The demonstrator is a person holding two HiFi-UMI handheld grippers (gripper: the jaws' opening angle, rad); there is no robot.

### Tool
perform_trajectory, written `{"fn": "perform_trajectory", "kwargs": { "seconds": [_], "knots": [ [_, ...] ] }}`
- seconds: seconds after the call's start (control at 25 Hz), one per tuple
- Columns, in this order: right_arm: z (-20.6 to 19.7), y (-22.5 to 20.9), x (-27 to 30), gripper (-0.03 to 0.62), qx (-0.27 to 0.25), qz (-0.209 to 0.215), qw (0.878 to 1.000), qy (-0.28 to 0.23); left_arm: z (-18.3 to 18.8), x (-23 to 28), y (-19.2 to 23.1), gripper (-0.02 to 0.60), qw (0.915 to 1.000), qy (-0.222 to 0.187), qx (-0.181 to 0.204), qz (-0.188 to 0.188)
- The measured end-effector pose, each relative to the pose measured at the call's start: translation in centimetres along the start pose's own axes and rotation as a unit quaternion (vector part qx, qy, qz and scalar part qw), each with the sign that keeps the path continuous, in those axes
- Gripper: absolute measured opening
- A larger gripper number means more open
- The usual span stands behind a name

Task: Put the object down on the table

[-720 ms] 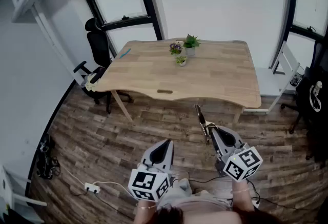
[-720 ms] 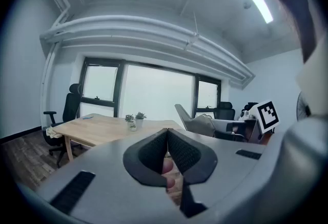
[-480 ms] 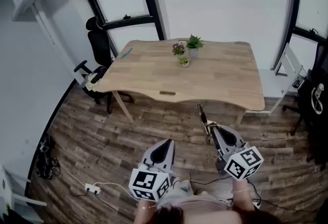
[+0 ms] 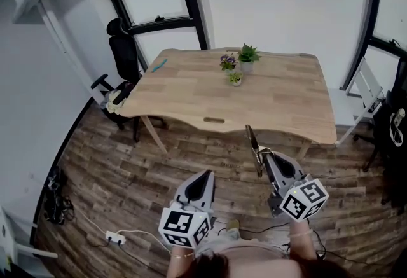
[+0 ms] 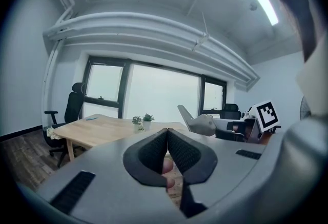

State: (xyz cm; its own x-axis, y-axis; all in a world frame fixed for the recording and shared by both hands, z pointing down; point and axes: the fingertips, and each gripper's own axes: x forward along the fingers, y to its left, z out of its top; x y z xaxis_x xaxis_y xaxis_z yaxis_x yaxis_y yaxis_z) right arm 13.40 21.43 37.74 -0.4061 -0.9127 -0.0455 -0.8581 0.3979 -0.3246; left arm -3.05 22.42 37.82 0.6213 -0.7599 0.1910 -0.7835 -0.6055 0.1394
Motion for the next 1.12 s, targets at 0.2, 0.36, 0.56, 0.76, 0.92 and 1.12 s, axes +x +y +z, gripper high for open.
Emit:
{"fn": "perform_trajectory", "kwargs": {
  "seconds": [0.2, 0.36, 0.56, 0.76, 0.92, 1.12],
  "knots": [
    [-0.2, 0.0, 2.7, 0.002, 0.002, 0.003, 1.0, 0.002, 0.5, 1.3, 2.0, 0.002, 1.0, -0.002, -0.001, -0.007],
    [-0.5, 0.2, 5.0, 0.002, -0.001, 0.003, 1.0, 0.006, 0.9, 2.1, 4.0, 0.002, 0.9999, -0.004, -0.002, -0.011],
    [-0.7, 0.5, 7.5, 0.002, -0.006, 0.002, 1.0, 0.01, 1.4, 2.9, 6.3, 0.002, 0.9999, -0.007, -0.002, -0.013],
    [-0.7, 0.7, 9.1, 0.002, -0.014, -0.004, 1.0, 0.014, 1.8, 3.3, 8.1, 0.002, 0.9998, -0.006, -0.002, -0.019],
    [-0.9, 0.6, 9.8, 0.002, -0.011, -0.007, 1.0, 0.015, 1.8, 3.6, 9.1, 0.002, 0.9998, -0.008, -0.007, -0.019],
    [-1.2, 0.7, 10.8, 0.002, -0.011, -0.007, 1.0, 0.018, 1.7, 4.2, 9.7, 0.002, 0.9996, -0.006, -0.008, -0.025]
  ]
}}
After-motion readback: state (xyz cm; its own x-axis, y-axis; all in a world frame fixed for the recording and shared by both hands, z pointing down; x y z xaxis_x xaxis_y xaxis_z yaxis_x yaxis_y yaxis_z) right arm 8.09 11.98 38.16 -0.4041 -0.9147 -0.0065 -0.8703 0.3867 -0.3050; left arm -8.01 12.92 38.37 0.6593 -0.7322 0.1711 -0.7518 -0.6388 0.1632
